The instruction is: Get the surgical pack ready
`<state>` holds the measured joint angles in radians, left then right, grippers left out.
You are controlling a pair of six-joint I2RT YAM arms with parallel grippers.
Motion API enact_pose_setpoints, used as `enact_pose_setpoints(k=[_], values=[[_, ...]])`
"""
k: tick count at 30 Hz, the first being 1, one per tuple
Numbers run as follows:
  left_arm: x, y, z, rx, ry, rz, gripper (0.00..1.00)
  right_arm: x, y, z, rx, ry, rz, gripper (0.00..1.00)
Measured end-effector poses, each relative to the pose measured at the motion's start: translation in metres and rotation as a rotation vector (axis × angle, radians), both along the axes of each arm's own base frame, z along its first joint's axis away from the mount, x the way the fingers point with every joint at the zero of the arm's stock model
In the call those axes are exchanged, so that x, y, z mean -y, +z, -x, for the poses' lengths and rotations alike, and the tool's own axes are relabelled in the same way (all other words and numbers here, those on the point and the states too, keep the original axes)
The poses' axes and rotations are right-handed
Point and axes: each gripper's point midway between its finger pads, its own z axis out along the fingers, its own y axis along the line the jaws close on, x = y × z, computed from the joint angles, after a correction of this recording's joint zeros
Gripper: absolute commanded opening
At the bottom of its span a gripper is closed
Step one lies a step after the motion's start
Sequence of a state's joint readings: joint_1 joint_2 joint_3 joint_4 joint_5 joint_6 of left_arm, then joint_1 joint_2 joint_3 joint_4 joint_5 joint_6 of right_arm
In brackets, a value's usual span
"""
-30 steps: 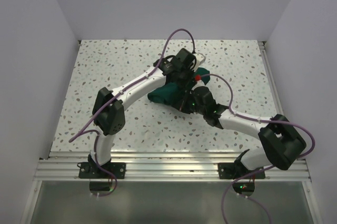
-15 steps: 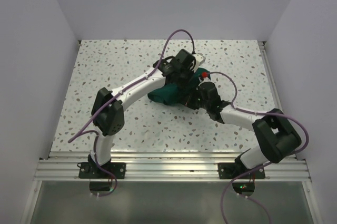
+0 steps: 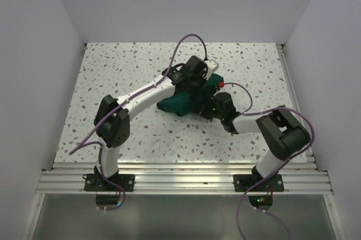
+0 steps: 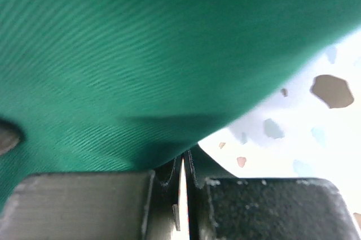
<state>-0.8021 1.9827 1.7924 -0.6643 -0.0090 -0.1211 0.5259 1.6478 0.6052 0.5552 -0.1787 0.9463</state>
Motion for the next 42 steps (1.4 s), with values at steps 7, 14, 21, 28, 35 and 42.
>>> enact_pose_setpoints(k=[7, 14, 21, 28, 35, 42], values=[[-0.005, -0.013, 0.017, -0.007, -0.001, 0.027, 0.00, 0.004, -0.014, 0.000, -0.001, -0.022, -0.022, 0.00], [-0.009, -0.022, 0.026, -0.005, 0.006, 0.056, 0.00, 0.008, -0.018, -0.001, 0.006, -0.032, -0.025, 0.00], [-0.010, -0.019, 0.027, 0.008, 0.016, 0.072, 0.00, 0.005, -0.021, -0.005, 0.021, -0.038, -0.055, 0.00], [-0.004, 0.002, 0.022, 0.026, 0.012, 0.095, 0.00, 0.003, -0.017, -0.011, 0.040, -0.048, -0.087, 0.00], [0.003, 0.007, 0.026, 0.028, -0.002, 0.108, 0.00, 0.007, -0.019, -0.010, 0.040, -0.061, -0.085, 0.00], [0.016, -0.010, 0.039, 0.006, -0.027, 0.148, 0.00, 0.020, -0.036, 0.003, -0.019, -0.083, -0.038, 0.00]])
